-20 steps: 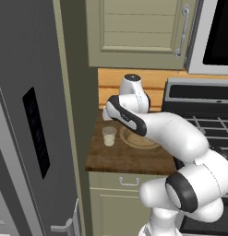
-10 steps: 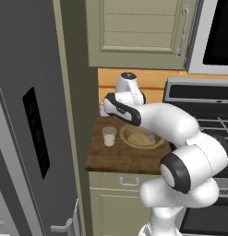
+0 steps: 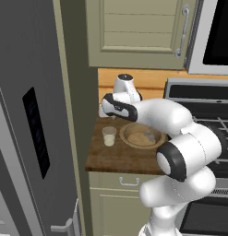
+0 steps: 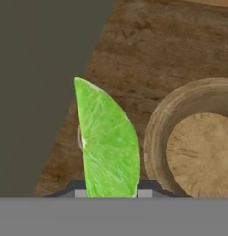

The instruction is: Grab a lemon wedge from the fridge and one ice cube from the ice bowl, and put them in the glass of lemonade.

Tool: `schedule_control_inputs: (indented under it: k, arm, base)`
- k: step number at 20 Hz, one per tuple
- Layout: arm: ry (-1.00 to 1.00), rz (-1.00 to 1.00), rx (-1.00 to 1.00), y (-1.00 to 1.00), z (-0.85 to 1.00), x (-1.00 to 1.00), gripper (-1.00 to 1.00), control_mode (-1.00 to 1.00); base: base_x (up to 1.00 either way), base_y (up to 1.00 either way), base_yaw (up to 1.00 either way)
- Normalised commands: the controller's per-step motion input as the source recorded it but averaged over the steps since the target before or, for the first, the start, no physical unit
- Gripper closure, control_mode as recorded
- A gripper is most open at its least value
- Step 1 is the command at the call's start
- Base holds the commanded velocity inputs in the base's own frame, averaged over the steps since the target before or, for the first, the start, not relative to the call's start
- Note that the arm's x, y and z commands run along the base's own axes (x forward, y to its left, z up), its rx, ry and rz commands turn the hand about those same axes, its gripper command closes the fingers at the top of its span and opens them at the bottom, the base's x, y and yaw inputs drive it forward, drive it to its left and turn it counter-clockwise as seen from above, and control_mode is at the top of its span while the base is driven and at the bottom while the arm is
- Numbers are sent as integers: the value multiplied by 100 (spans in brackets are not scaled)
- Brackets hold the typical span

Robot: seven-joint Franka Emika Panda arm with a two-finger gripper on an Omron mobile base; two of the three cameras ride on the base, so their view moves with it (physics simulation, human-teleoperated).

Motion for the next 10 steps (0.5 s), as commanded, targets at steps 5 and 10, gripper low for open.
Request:
schedule_control_inputs:
  k: [5, 10]
  arm:
    - [0, 0, 0, 0, -32, 0, 100, -100]
    - [0, 0, 0, 18, 0, 0, 100, -100]
  base:
    - [0, 0, 0]
    - [0, 0, 0]
